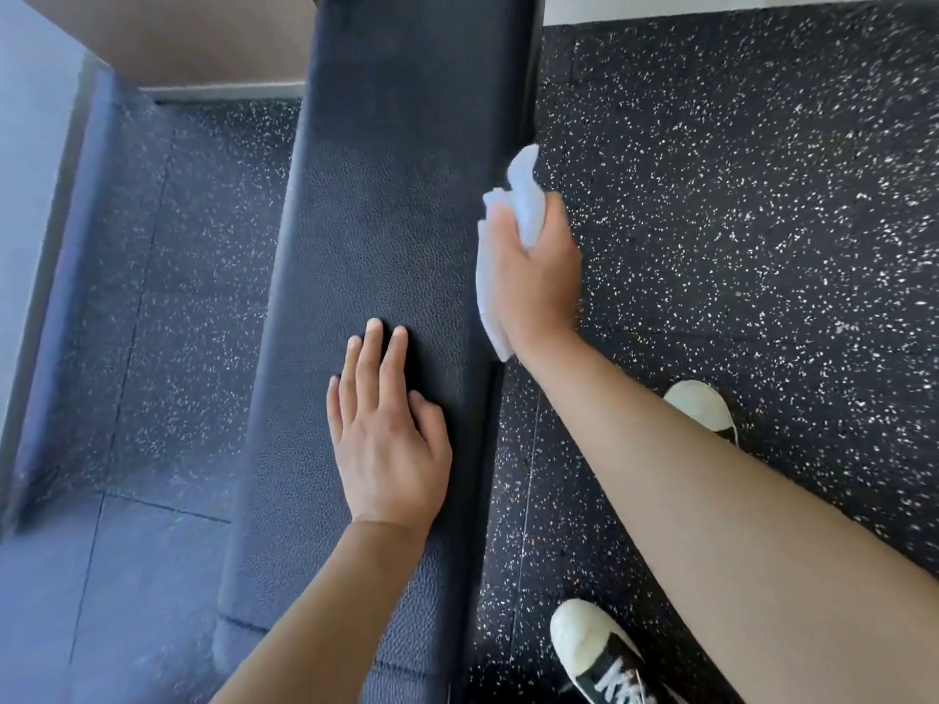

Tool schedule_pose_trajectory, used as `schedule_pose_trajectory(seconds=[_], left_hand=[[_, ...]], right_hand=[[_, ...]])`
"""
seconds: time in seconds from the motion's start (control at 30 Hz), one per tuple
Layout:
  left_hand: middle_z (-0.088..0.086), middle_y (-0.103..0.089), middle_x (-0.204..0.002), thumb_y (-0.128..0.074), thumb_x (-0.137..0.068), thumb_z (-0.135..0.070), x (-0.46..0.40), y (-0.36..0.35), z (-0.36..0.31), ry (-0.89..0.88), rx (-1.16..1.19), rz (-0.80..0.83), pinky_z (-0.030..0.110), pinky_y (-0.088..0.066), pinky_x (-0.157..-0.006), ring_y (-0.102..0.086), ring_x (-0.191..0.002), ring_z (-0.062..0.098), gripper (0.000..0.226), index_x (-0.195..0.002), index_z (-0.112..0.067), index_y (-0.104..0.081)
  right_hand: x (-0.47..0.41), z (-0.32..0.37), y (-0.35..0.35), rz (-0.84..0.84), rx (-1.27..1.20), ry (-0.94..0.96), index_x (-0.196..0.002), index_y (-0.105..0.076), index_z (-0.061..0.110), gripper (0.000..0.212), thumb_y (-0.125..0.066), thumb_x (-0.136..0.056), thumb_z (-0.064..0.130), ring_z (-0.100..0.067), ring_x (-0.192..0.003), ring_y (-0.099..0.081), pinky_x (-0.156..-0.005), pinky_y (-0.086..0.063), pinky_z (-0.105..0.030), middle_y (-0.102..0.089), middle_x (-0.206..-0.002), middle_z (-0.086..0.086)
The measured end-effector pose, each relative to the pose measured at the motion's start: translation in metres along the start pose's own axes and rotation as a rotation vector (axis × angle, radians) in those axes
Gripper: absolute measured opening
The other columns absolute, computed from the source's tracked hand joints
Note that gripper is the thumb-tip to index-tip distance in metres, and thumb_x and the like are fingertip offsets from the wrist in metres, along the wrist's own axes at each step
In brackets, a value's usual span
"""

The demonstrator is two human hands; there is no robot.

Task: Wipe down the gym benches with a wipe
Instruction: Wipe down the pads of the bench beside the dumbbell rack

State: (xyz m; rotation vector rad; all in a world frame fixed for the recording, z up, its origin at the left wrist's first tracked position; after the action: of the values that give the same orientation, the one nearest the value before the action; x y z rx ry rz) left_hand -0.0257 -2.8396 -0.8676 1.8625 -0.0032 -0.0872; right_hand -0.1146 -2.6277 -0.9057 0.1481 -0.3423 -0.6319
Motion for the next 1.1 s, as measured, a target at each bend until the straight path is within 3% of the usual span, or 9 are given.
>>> schedule_pose_trajectory(seconds=[0.1, 0.2, 0.4, 0.57, 0.67, 0.73, 0.87, 0.97, 1.1], left_hand=[[0.000, -0.032, -0.171, -0.042, -0.096, -0.020, 0.000, 0.001, 0.000, -0.003, 0.005, -0.008, 0.053, -0.023, -0.127, -0.025, -0.159, 0.024, 0.063, -0.159, -0.019, -0.042], [0.000, -0.033, -0.170, -0.042, -0.095, -0.020, 0.000, 0.002, -0.001, -0.001, 0.027, -0.016, 0.052, -0.022, -0.127, -0.024, -0.159, 0.024, 0.063, -0.158, -0.018, -0.043], [0.003, -0.036, -0.169, -0.043, -0.096, -0.016, 0.000, 0.004, -0.001, -0.012, 0.057, -0.037, 0.051, -0.023, -0.127, -0.027, -0.158, 0.026, 0.060, -0.156, -0.015, -0.047], [0.005, -0.033, -0.170, -0.046, -0.098, -0.012, 0.011, 0.004, 0.006, -0.064, 0.119, 0.044, 0.053, -0.022, -0.127, -0.025, -0.159, 0.028, 0.058, -0.156, -0.012, -0.046], [0.002, -0.029, -0.172, -0.043, -0.099, -0.018, 0.047, 0.009, 0.018, -0.097, 0.095, 0.080, 0.053, -0.021, -0.128, -0.020, -0.161, 0.023, 0.059, -0.158, -0.015, -0.043], [-0.002, -0.026, -0.173, -0.039, -0.101, -0.022, 0.077, 0.014, 0.029, -0.117, 0.082, 0.088, 0.053, -0.019, -0.129, -0.017, -0.162, 0.021, 0.059, -0.160, -0.018, -0.040], [-0.007, -0.023, -0.173, -0.038, -0.101, -0.024, 0.125, 0.019, 0.044, -0.059, 0.043, 0.077, 0.048, -0.015, -0.130, -0.016, -0.162, 0.018, 0.059, -0.160, -0.021, -0.038], [-0.005, -0.028, -0.172, -0.039, -0.099, -0.023, 0.132, 0.021, 0.043, -0.018, 0.031, 0.043, 0.051, -0.020, -0.128, -0.021, -0.161, 0.018, 0.060, -0.158, -0.019, -0.040], [-0.001, -0.032, -0.170, -0.042, -0.097, -0.020, 0.130, 0.023, 0.040, -0.028, 0.029, 0.030, 0.054, -0.024, -0.126, -0.025, -0.159, 0.021, 0.059, -0.155, -0.016, -0.044]], right_hand=[[0.037, -0.007, 0.008, 0.053, -0.002, 0.040, -0.094, -0.057, 0.035, 0.007, -0.058, -0.097, 0.041, -0.005, -0.083, -0.065, -0.082, -0.053, -0.038, -0.070, -0.090, 0.016], [0.106, -0.031, 0.026, 0.178, -0.003, 0.061, -0.095, -0.054, 0.048, 0.018, -0.061, -0.103, 0.033, 0.002, -0.087, -0.065, -0.080, -0.048, -0.025, -0.069, -0.093, 0.027], [0.241, -0.083, 0.046, 0.270, -0.059, -0.067, -0.098, -0.058, 0.046, 0.018, -0.065, -0.097, 0.029, 0.000, -0.084, -0.066, -0.074, -0.046, -0.018, -0.068, -0.088, 0.024], [0.239, -0.084, 0.046, 0.293, -0.149, -0.111, -0.106, -0.064, 0.042, 0.016, -0.064, -0.099, 0.028, -0.007, -0.097, -0.072, -0.085, -0.052, -0.022, -0.074, -0.101, 0.018], [0.200, -0.082, 0.043, 0.256, -0.129, -0.104, -0.102, -0.063, 0.030, 0.004, -0.065, -0.102, 0.033, -0.006, -0.085, -0.068, -0.080, -0.053, -0.036, -0.072, -0.092, 0.014], [0.163, -0.072, 0.038, 0.178, -0.087, -0.075, -0.093, -0.059, 0.027, 0.015, -0.065, -0.102, 0.037, -0.011, -0.074, -0.062, -0.073, -0.052, -0.040, -0.066, -0.081, 0.011], [0.145, -0.060, 0.028, 0.070, -0.105, -0.051, -0.094, -0.059, 0.030, 0.011, -0.062, -0.100, 0.038, -0.012, -0.081, -0.065, -0.084, -0.054, -0.047, -0.068, -0.086, 0.013], [0.191, -0.075, 0.035, 0.119, -0.098, -0.016, -0.100, -0.061, 0.031, 0.005, -0.061, -0.101, 0.037, -0.015, -0.088, -0.067, -0.085, -0.054, -0.045, -0.071, -0.094, 0.011], [0.292, -0.108, 0.056, 0.282, -0.017, 0.022, -0.110, -0.059, 0.041, 0.008, -0.060, -0.104, 0.036, -0.006, -0.094, -0.068, -0.085, -0.051, -0.024, -0.069, -0.100, 0.016]])
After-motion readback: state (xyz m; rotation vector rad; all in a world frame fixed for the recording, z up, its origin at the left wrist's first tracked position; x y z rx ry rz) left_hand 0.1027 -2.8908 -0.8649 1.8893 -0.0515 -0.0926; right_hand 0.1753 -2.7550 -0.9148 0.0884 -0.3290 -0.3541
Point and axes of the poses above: each hand's wrist, its own x-axis away from the middle knuckle, its own y-axis out of the back of the hand, z = x × y, the point moved 9 cm from there along -x, towards the middle knuckle
